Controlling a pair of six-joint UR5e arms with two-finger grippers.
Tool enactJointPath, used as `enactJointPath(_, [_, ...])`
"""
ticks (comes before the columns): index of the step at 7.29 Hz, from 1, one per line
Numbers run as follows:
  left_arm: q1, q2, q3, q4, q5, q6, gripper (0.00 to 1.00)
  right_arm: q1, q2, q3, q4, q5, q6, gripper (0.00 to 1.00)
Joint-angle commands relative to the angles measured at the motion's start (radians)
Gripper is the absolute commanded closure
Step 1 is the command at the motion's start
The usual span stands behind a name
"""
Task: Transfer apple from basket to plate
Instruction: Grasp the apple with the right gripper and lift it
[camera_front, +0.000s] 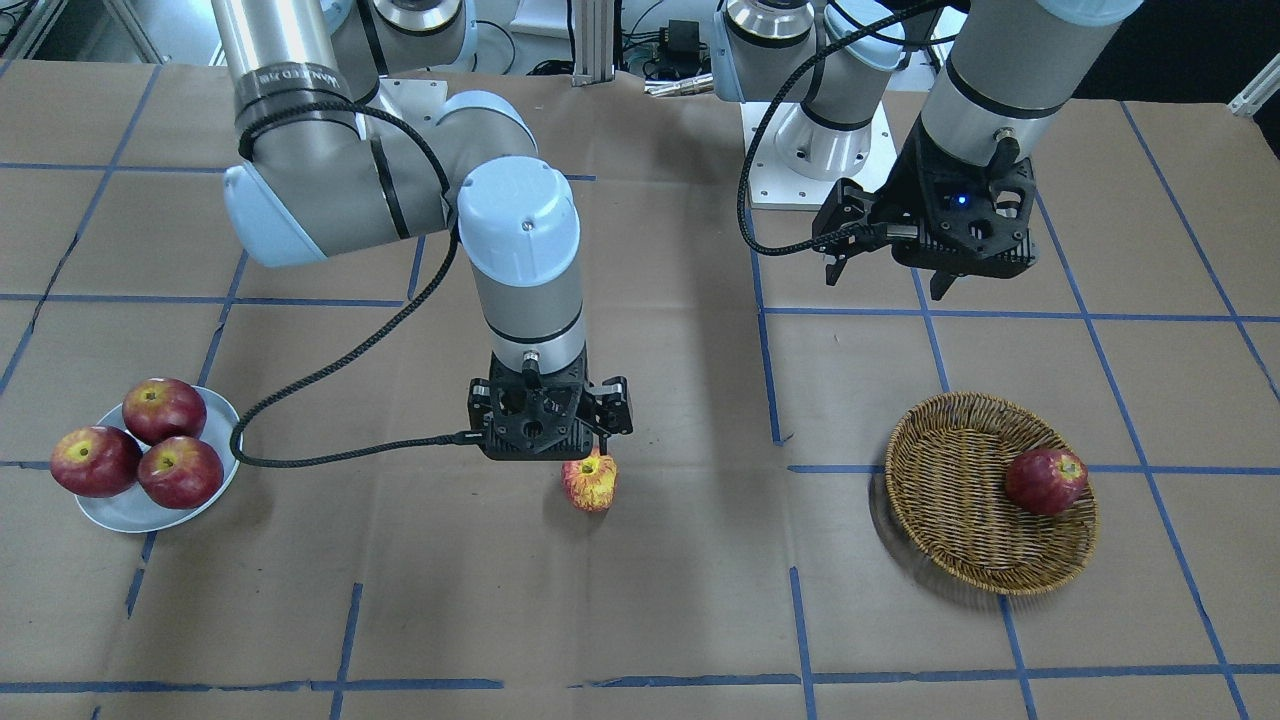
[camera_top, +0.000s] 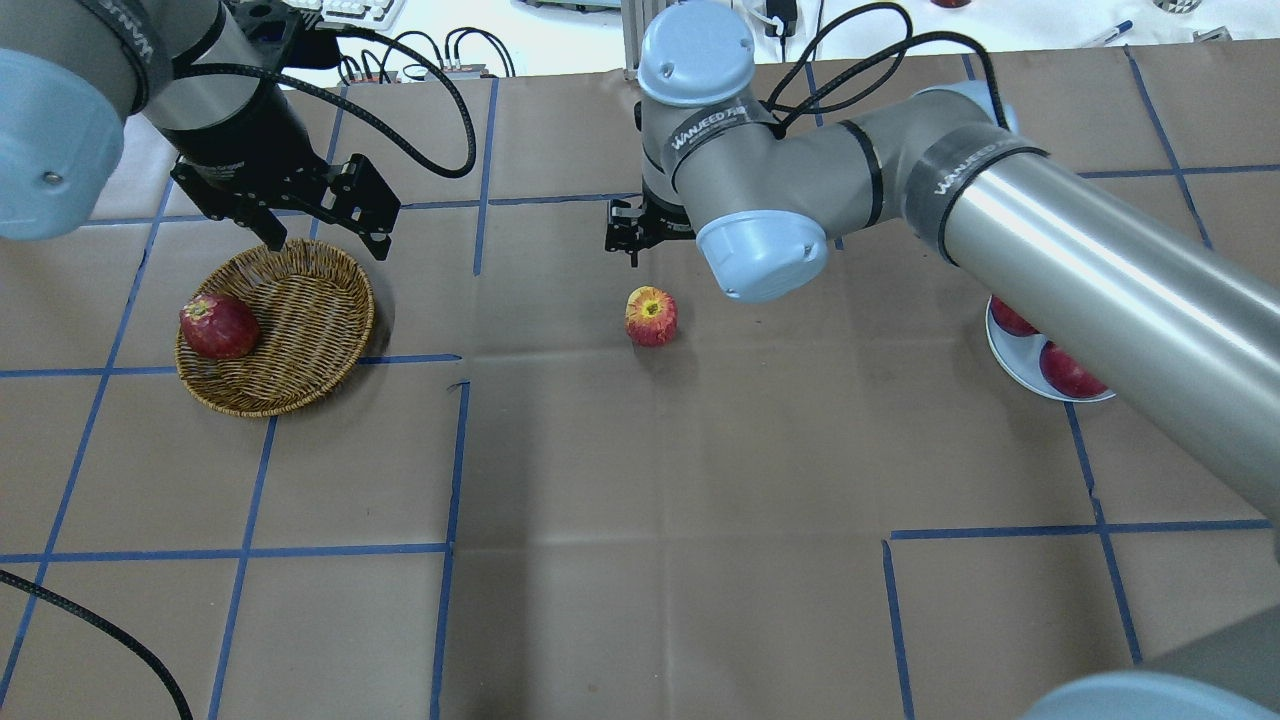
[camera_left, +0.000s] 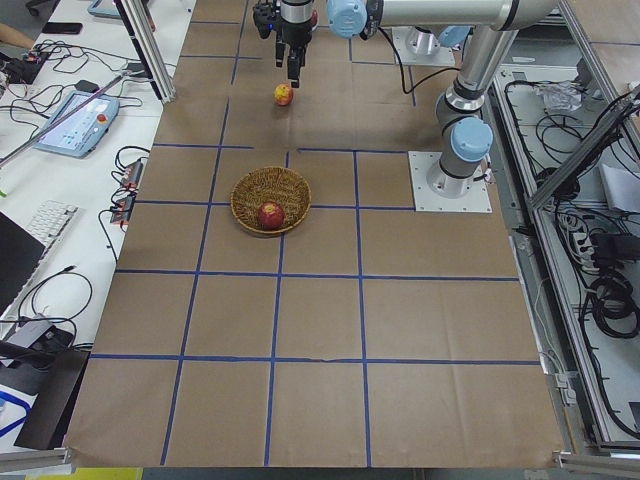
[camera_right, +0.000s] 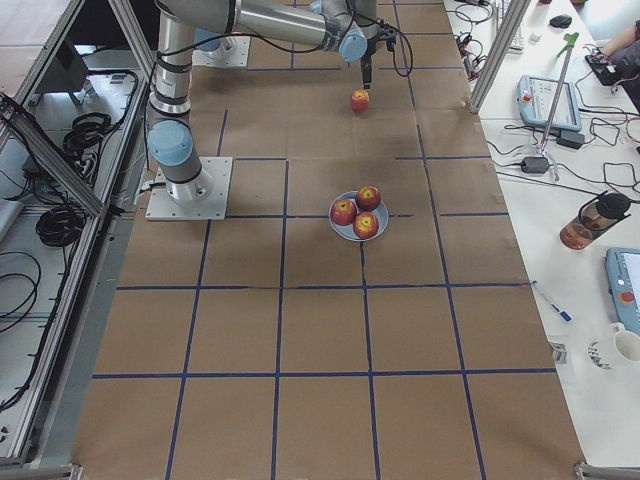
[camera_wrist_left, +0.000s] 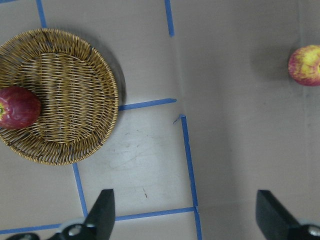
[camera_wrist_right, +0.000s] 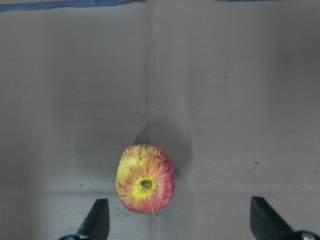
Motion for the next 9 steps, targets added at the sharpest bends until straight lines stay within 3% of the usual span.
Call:
enactJointPath(1, [-0.040,-0.009,-0.004,0.012,0.006,0.000,0.01,0.031,0.100,0.003,-0.106,0.009,0.006,0.00])
enactJointPath(7, [-0.053,-0.003,-0.019,0.013,0.008,0.001,0.01,0.048,0.180,0.014,-0.143,-0.010,0.015,0.00])
enactJointPath(8, [-0.051,-0.003,-0.019,0.013,0.008,0.001,0.01,0.048,0.180,0.018,-0.143,-0.011,0.018,0.08])
enactJointPath(9, [-0.051,-0.002,-0.019,0.013,0.008,0.000,0.01,0.048,0.174,0.027,-0.135,-0.011,0.021,0.30])
